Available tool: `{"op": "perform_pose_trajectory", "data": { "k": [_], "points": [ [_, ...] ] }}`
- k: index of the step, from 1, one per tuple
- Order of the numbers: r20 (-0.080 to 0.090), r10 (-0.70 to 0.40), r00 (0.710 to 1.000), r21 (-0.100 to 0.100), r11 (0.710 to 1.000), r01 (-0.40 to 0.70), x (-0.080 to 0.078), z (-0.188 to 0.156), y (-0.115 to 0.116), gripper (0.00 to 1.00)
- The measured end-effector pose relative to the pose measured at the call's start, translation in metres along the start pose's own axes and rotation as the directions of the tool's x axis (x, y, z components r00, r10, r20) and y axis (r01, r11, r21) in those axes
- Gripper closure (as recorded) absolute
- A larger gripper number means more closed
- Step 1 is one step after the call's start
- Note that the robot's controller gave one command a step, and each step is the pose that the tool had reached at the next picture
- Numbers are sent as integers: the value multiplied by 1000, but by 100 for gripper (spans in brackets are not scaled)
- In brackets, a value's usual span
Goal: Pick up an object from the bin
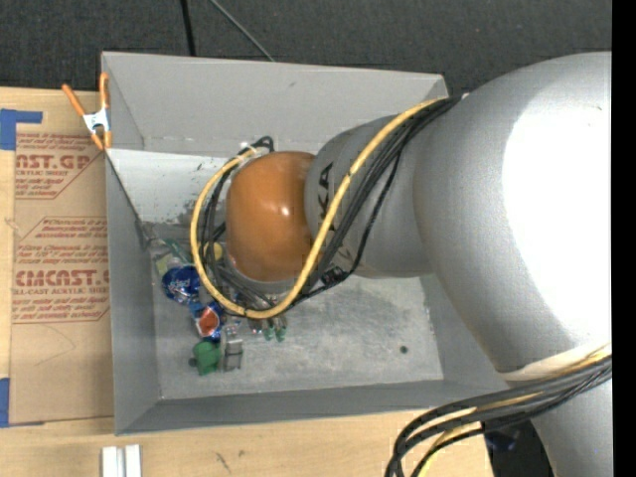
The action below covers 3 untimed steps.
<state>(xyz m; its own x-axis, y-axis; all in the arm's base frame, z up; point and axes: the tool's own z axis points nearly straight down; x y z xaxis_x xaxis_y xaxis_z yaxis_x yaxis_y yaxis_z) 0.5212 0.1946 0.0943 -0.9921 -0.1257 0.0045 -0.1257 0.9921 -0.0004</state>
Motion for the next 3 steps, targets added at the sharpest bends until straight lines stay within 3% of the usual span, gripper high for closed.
{"op": "perform_pose_trajectory", "data": {
  "k": [1,2,3],
  "points": [
    [12,2,1000,-4,1000,-2,-4,-7,0,100],
    [29,-119,992,-8,993,120,-23,-3,-1,100],
    [16,-83,996,-2,997,83,-55,-134,-2,100]
  ]
}}
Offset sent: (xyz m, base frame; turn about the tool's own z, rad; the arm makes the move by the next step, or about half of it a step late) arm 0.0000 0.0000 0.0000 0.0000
